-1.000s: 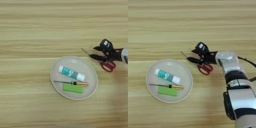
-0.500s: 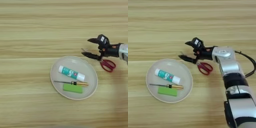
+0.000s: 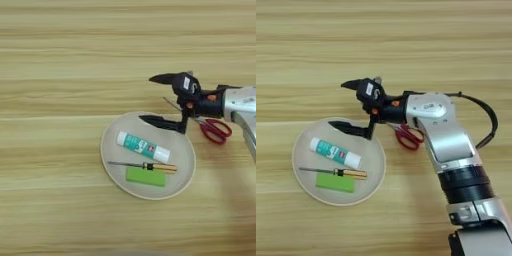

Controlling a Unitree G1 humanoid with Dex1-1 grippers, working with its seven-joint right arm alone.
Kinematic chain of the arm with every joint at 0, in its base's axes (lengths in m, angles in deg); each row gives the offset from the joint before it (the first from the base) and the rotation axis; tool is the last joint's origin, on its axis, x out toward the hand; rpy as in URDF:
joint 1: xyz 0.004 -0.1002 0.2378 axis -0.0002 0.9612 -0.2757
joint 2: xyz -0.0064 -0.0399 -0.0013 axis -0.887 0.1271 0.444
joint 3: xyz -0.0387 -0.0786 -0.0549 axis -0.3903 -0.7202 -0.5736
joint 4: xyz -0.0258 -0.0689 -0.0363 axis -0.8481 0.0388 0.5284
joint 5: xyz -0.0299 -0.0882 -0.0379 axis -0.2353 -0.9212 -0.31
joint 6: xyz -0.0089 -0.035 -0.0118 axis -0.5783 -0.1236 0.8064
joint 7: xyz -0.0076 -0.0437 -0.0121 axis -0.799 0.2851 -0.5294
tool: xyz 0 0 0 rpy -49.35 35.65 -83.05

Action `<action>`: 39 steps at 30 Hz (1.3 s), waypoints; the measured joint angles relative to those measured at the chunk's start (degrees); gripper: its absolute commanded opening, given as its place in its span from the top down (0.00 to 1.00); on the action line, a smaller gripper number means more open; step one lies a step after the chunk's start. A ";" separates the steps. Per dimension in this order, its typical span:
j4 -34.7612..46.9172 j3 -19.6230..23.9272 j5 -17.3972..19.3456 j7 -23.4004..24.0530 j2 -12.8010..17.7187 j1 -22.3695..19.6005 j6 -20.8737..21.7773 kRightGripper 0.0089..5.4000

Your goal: Move the objects on the table

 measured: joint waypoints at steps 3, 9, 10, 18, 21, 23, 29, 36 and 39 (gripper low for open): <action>2.01 -1.17 0.86 -0.16 -0.55 0.71 -1.84 0.00; 2.85 -3.08 0.89 -0.15 -0.66 1.62 -3.27 0.00; 2.85 -3.30 0.88 -0.15 -0.66 1.75 -3.30 0.00; 1.84 -5.68 -0.44 -0.07 -0.47 2.28 -3.25 0.00; 0.75 -6.49 -1.51 -0.02 -0.31 2.29 -3.19 0.00; 0.54 -6.92 -1.77 0.00 -0.27 2.30 -3.13 0.00; -2.30 -7.82 -3.65 0.42 -0.31 2.29 -2.51 0.00; -5.93 -9.24 -4.29 0.80 -0.89 2.27 -1.64 0.00; -6.79 -9.46 -4.59 0.86 -0.98 2.27 -0.90 0.00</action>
